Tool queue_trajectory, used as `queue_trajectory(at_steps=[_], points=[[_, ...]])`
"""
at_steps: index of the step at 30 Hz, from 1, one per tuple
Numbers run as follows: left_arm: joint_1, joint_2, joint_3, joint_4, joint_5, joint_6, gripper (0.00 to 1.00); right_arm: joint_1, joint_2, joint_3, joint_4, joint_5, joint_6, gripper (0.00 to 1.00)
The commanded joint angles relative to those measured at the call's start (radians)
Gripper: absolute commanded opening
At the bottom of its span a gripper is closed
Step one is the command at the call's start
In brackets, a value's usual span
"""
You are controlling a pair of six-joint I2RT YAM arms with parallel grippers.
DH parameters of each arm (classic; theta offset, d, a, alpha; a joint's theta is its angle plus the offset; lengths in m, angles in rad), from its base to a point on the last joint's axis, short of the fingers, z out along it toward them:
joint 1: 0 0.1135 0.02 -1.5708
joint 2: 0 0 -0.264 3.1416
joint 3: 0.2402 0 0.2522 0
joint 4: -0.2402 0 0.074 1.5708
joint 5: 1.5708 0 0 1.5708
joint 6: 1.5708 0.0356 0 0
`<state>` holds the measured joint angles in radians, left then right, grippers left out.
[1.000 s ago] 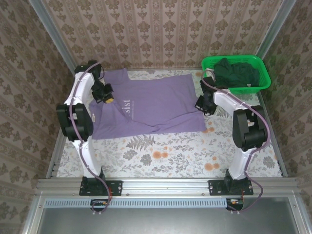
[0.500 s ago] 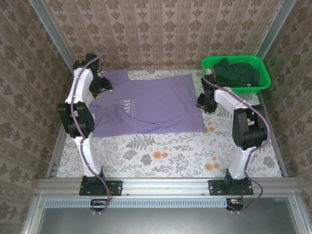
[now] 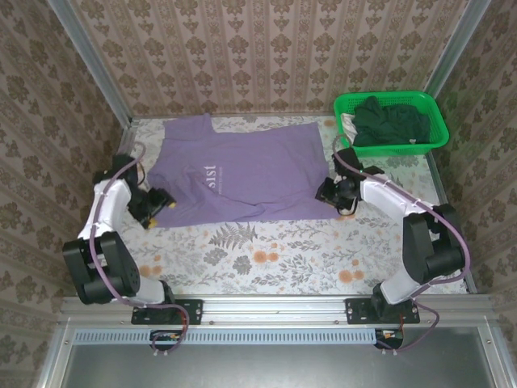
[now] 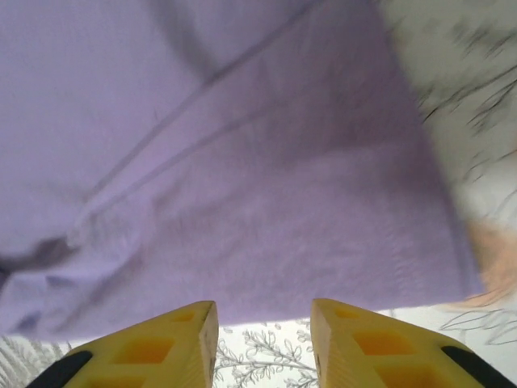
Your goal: Fold and stack the t-shirts
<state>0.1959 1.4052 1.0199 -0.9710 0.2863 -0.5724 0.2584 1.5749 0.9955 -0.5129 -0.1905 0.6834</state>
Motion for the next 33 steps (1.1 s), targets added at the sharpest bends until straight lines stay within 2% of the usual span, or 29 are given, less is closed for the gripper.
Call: queue_trajectory(at_steps=[1,3,10,16,23,33], points=[[0.022,-0.023,-0.074,0.144,0.116,-0.092,0.68,0.011,-0.012,-0.051,0.060,-0.023,0.032,0.34],[0.022,0.005,-0.087,0.181,0.108,-0.102,0.70,0.012,-0.005,-0.062,0.070,-0.011,0.048,0.32],[0.023,0.115,-0.098,0.264,0.048,-0.145,0.69,0.017,0.060,-0.038,0.066,0.013,0.059,0.32],[-0.001,0.166,-0.100,0.293,-0.029,-0.179,0.63,0.022,0.089,-0.028,0.081,0.023,0.080,0.32],[-0.009,0.241,-0.085,0.316,-0.136,-0.166,0.50,0.021,0.137,-0.028,0.048,0.069,0.080,0.33],[0.010,0.311,0.003,0.256,-0.245,-0.079,0.00,-0.002,0.188,-0.014,-0.050,0.101,0.064,0.33]])
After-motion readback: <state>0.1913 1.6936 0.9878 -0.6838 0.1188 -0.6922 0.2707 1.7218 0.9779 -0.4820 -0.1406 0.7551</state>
